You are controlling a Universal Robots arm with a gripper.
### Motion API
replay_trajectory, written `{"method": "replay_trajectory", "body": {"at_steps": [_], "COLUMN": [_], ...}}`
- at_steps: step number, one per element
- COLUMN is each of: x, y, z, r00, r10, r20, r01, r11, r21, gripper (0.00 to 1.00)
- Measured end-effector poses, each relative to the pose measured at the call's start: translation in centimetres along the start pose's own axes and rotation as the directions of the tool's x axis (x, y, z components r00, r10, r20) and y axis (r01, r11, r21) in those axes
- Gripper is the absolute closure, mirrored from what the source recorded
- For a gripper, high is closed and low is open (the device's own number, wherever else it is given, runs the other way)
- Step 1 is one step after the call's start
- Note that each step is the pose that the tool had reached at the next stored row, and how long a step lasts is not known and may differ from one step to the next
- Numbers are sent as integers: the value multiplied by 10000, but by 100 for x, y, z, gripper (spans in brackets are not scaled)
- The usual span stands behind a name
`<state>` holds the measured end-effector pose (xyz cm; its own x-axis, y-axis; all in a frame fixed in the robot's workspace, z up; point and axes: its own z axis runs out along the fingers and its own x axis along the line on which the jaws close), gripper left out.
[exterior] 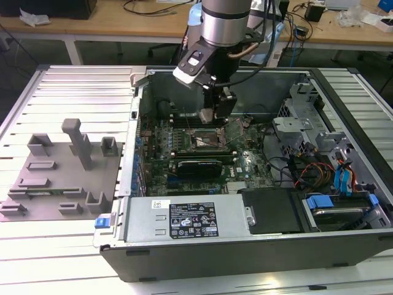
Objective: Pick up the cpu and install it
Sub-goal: 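Place the cpu into insertion slot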
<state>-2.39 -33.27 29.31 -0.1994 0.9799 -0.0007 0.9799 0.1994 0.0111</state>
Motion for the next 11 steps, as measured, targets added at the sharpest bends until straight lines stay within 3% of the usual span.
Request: {"method": "replay_trajectory", "body": {"at_steps": [5, 11], "x": [0, 0], "y": [0, -1], "z": [14, 73], "r00": [9955, 9874], "r10": [948, 1581], "r20": [8, 20], "r01": [-948, -1581], "r11": [9955, 9874], "r21": [-1, -57], "gripper": [45, 45]}}
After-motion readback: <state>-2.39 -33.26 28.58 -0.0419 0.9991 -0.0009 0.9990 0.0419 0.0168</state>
